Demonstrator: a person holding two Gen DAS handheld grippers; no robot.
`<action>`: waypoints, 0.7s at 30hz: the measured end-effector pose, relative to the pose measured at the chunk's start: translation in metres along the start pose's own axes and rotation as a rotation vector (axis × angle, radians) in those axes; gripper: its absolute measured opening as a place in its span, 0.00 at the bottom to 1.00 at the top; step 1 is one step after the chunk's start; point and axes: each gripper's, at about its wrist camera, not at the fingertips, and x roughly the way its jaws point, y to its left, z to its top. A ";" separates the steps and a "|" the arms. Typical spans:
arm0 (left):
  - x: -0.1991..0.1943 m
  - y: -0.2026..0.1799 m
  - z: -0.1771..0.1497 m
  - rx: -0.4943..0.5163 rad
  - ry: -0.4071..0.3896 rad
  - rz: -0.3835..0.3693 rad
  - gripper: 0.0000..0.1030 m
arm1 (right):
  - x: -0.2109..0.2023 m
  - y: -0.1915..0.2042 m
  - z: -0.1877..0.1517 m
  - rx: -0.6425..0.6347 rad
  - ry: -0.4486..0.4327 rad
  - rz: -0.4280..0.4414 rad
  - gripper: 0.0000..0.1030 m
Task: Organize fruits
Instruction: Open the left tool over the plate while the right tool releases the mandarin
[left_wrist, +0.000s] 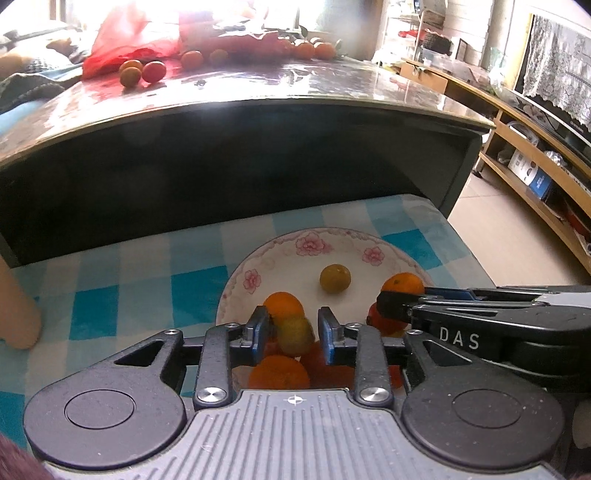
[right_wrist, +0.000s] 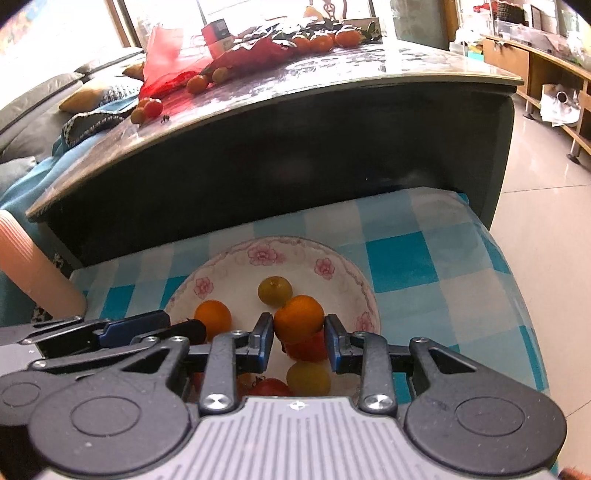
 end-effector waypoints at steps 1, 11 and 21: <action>-0.001 0.001 0.001 -0.003 -0.003 -0.001 0.38 | -0.001 0.000 0.001 0.002 -0.004 0.002 0.44; -0.010 0.008 0.003 -0.025 -0.025 0.010 0.54 | -0.010 0.000 0.004 0.026 -0.030 0.017 0.46; -0.027 0.004 -0.003 -0.016 -0.044 0.036 0.64 | -0.037 0.004 0.004 0.033 -0.066 0.018 0.50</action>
